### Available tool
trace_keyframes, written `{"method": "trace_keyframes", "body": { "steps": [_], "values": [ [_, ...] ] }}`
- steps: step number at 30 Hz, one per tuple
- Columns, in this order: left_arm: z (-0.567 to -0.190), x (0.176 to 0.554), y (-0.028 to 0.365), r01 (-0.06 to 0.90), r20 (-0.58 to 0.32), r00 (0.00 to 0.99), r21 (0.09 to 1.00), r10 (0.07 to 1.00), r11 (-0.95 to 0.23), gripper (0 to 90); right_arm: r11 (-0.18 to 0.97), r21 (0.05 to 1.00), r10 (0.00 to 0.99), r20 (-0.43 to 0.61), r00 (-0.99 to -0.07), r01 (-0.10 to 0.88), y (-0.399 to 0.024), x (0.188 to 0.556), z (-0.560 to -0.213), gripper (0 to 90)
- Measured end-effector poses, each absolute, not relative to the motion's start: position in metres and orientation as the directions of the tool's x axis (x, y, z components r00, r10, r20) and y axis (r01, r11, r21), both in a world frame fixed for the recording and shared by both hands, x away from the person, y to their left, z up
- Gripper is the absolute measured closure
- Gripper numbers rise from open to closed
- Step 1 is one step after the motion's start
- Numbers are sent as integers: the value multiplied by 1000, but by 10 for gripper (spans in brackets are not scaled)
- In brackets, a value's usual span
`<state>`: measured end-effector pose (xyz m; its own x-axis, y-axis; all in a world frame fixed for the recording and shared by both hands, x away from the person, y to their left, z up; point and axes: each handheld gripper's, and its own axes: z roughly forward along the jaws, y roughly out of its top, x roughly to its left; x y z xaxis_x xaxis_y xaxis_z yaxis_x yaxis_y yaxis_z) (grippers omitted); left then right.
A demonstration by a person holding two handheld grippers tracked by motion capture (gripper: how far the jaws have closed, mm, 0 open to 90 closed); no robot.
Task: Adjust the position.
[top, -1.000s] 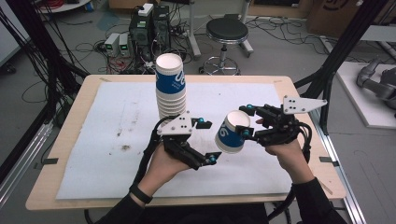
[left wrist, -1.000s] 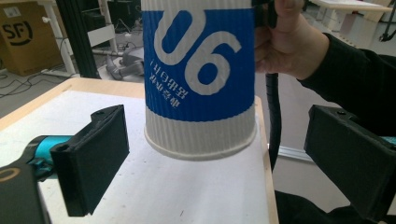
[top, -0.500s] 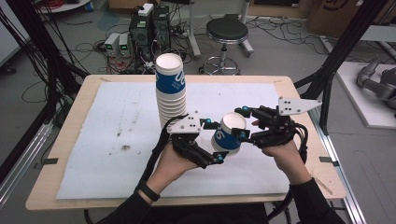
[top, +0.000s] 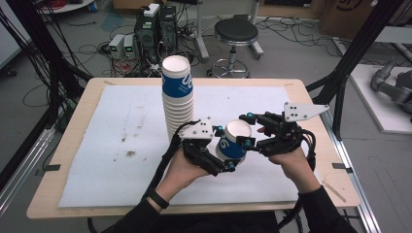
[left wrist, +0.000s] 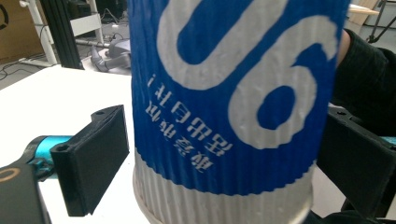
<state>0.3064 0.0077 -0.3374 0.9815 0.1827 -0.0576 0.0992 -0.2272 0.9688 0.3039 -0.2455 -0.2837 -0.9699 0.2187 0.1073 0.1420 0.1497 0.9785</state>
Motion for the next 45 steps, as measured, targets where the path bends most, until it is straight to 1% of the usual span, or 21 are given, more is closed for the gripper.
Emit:
{"method": "trace_keyframes", "body": {
  "steps": [2,3,4,7,14,28,29,30,31,33,37,41,43,45],
  "values": [
    [-338,308,8,102,-62,982,969,178,-226,66,147,979,218,106,-970,140,-245,304,-284,318],
    [-338,308,9,107,-69,982,969,174,-224,97,145,980,217,105,-970,138,-245,304,-284,318],
    [-338,309,9,107,-70,983,970,169,-220,97,145,980,217,105,-970,138,-245,304,-284,318],
    [-338,308,10,104,-73,986,971,148,-215,165,147,978,217,111,-970,145,-245,304,-284,318],
    [-338,308,12,101,-69,987,971,148,-218,198,146,978,219,113,-969,147,-245,304,-284,320],
    [-337,309,15,92,-61,988,970,144,-223,215,138,980,218,112,-969,144,-245,304,-284,304],
    [-337,309,15,91,-59,988,970,142,-225,218,141,979,223,111,-969,145,-245,304,-284,237],
    [-336,309,15,92,-60,988,970,143,-226,218,141,979,223,111,-969,145,-245,304,-284,237],
    [-336,310,16,92,-61,988,968,140,-232,218,146,979,227,109,-968,144,-245,305,-283,199],
    [-336,310,17,94,-61,989,964,135,-248,219,157,975,229,120,-966,159,-248,305,-281,189],
    [-332,309,17,80,-42,990,955,136,-284,221,178,970,231,119,-966,162,-256,307,-277,179],
    [-330,309,17,83,-42,990,945,134,-316,222,208,962,221,128,-967,175,-258,308,-277,179],
    [-329,309,18,77,-30,991,927,132,-367,223,242,955,211,122,-970,173,-258,308,-277,179],
    [-329,309,17,78,-31,991,922,128,-378,224,252,952,208,119,-971,170,-257,308,-277,179]
  ]
}}
